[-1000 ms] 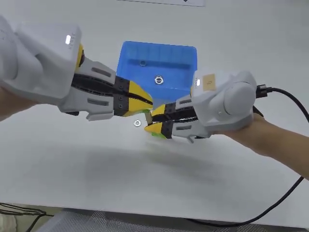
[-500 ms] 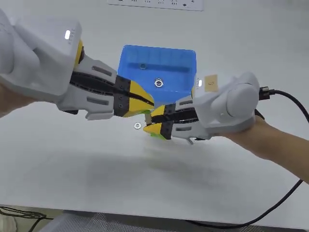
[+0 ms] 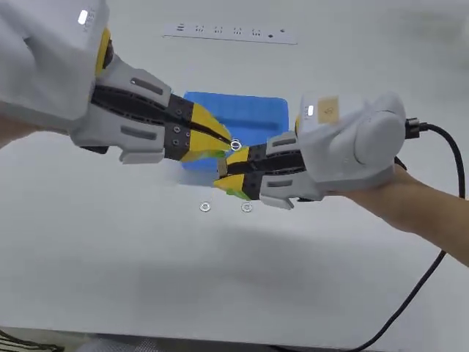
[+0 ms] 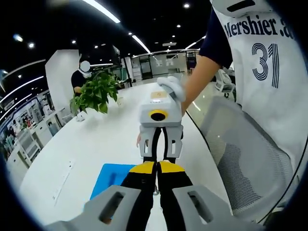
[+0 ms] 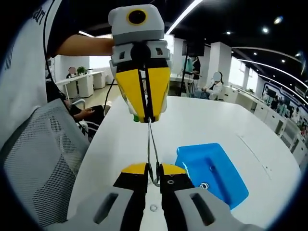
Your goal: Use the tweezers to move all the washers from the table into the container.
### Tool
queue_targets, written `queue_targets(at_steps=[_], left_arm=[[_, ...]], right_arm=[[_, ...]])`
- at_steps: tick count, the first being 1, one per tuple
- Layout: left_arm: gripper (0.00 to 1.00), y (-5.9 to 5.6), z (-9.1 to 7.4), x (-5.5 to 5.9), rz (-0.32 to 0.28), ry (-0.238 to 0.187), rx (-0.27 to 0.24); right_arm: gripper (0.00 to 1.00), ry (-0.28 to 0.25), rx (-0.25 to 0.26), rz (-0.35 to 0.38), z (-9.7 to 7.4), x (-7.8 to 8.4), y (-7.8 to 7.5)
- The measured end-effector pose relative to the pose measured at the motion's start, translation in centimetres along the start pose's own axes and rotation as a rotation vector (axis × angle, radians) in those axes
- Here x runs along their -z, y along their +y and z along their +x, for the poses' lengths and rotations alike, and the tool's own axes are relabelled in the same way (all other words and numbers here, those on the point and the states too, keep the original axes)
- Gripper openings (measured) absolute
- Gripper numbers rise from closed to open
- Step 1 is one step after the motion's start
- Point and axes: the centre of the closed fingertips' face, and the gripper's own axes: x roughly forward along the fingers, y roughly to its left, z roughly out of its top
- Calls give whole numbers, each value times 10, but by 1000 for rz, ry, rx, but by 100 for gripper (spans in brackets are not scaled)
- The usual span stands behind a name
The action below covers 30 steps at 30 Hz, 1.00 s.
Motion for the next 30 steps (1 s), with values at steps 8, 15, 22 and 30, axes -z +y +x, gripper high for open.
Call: queue_targets(at_steps=[8,15,22,30], left_arm=[[5,15,-7,-15,64,-8,-10],[5,37,-9,-20,92,-17,-35],[5,56,-6,-8,108,-5,-38],[5,74,2,14,60,-10,-52]], right_arm=[[10,-12,32,-41,-9,-18,-18],[10,-28,72,-56,-9,-27,-42],[10,-17,89,-64,-2,-20,-64],[10,5,91,-48,9,-4,-80]])
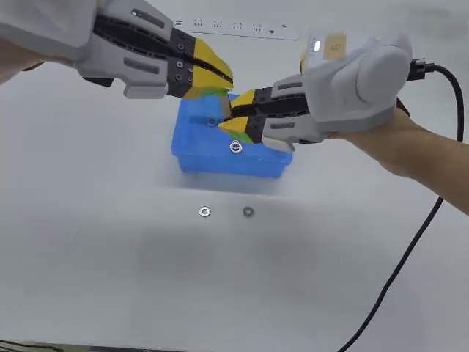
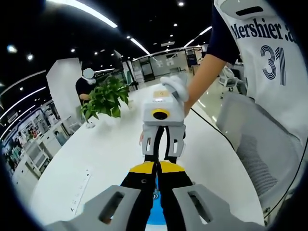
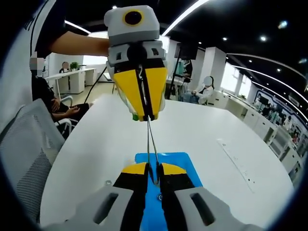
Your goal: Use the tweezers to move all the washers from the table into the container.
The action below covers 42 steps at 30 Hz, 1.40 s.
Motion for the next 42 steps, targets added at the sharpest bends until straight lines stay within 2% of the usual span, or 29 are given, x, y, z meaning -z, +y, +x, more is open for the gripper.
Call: queue_targets(at_steps=[6,11,18,28,37,42], left_arm=[[5,7,9,20,-37,9,4],[5,11,16,41,-51,39,14],[5,10,20,54,-77,50,18],[5,6,22,55,-94,59,17],[5,4,20,43,-84,45,13],[5,1,15,36,-79,39,9]], right_arm=[[10,27,-18,19,15,19,-6],[10,55,-36,40,28,36,-9],[10,78,-50,50,37,49,-7],[11,87,-48,72,41,55,-8],[12,78,-27,71,37,47,-10],[12,71,-27,65,31,45,-6]])
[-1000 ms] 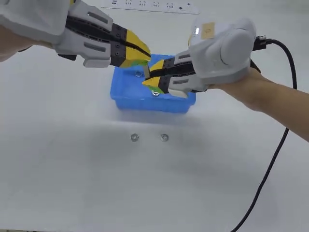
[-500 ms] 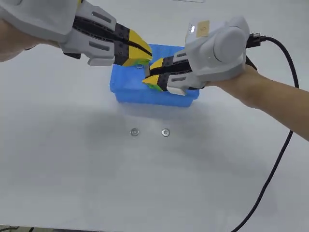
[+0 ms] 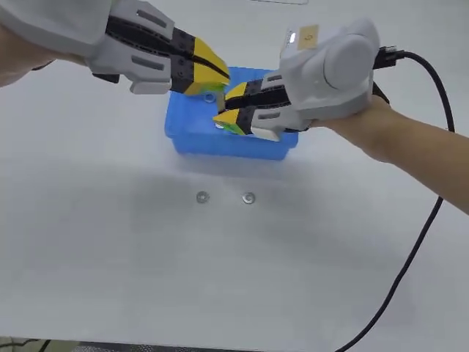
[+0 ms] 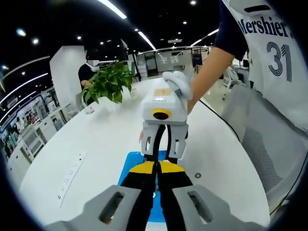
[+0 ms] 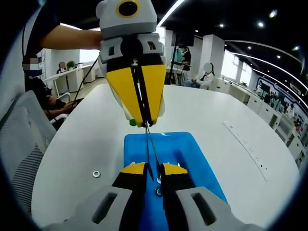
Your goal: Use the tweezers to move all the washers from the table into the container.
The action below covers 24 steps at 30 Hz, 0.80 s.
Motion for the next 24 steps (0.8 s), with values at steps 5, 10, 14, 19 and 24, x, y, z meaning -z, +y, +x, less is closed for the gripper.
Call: queue_targets(at_steps=[5,10,14,19,24], left_arm=[[5,-9,-6,-17,17,-17,1],[5,-18,-14,-31,35,-25,-4],[5,-26,-20,-36,43,-24,-5],[5,-38,-26,-40,52,-23,2],[5,-51,-31,-41,58,-15,3]], right_arm=[[12,-17,2,-29,-12,-15,9],[12,-30,11,-60,-25,-28,20],[12,-35,13,-70,-33,-34,31],[12,-36,7,-87,-39,-40,48],[12,-40,3,-91,-41,-43,63]])
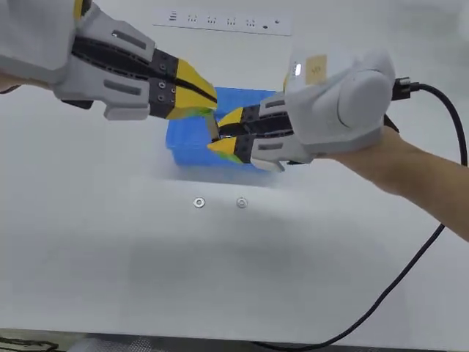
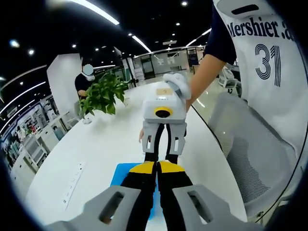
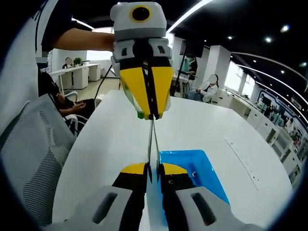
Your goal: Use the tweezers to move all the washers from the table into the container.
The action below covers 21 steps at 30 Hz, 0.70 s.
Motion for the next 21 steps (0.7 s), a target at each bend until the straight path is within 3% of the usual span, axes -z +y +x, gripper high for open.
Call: queue_targets(at_steps=[3,9,21], left_arm=[[5,-10,-3,-1,-3,-2,8],[5,-28,-5,7,-23,6,21],[5,-47,-7,19,-58,18,28]], right_arm=[[12,-1,-12,-3,-1,-3,13],[12,16,-37,0,1,2,33],[12,37,-36,4,12,12,49]])
